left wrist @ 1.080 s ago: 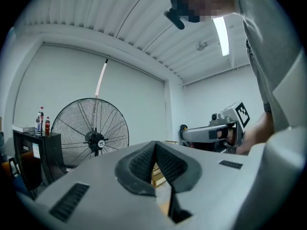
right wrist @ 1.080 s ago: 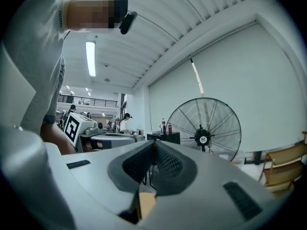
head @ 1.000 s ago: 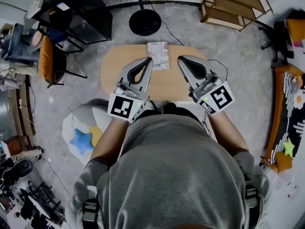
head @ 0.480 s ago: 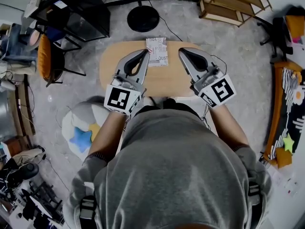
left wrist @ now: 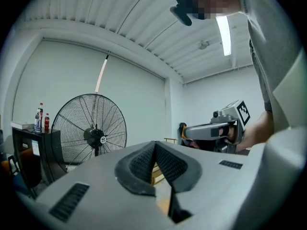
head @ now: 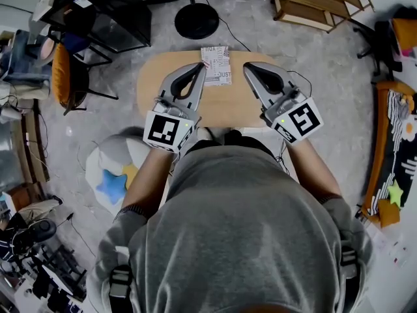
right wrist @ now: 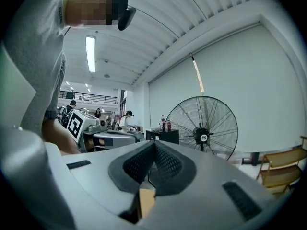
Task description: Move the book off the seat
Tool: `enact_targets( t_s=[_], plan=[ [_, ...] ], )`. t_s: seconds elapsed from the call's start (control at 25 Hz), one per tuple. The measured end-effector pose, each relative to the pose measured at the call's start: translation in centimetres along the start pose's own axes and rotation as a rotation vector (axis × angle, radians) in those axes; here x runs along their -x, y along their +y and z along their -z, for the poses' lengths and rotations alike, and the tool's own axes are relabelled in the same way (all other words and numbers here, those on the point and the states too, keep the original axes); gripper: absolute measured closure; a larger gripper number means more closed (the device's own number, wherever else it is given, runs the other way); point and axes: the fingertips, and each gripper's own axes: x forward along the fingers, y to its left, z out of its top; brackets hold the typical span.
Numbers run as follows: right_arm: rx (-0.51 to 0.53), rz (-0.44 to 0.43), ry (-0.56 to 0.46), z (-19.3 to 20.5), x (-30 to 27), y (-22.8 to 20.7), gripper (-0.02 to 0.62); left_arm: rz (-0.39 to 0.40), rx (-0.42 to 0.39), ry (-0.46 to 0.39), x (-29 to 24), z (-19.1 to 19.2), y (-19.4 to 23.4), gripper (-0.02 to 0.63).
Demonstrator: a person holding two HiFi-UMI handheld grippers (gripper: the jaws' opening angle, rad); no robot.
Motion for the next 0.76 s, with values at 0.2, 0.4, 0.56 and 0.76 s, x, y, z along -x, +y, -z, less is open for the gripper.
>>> enact_targets(
  t_s=[0.2,0.4,0.56,0.76],
  plan=[
    [0.0,-0.001,0.006,0.2,0.2,0.2,0.591,0.016,-0.023,-0.02,0.0,-0.2,-1.0,0.591],
    [-0.003,0.003,-0.014,-0.2,0.2,0.4,0.591,0.024,-0.035,-0.018,0.1,-0.2,-1.8,0.591],
    [0.021,-0.014,0.013,0.2,0.2,0.8,0.591,0.017,-0.027,-0.018,0.1,-0.3,-1.7,0.591],
    [0.054,-0.037,0.024,-0.1,0.3,1.5,0.591,0.01,-0.028,-0.024,0.1,-0.6,-1.8,0.591]
  ],
)
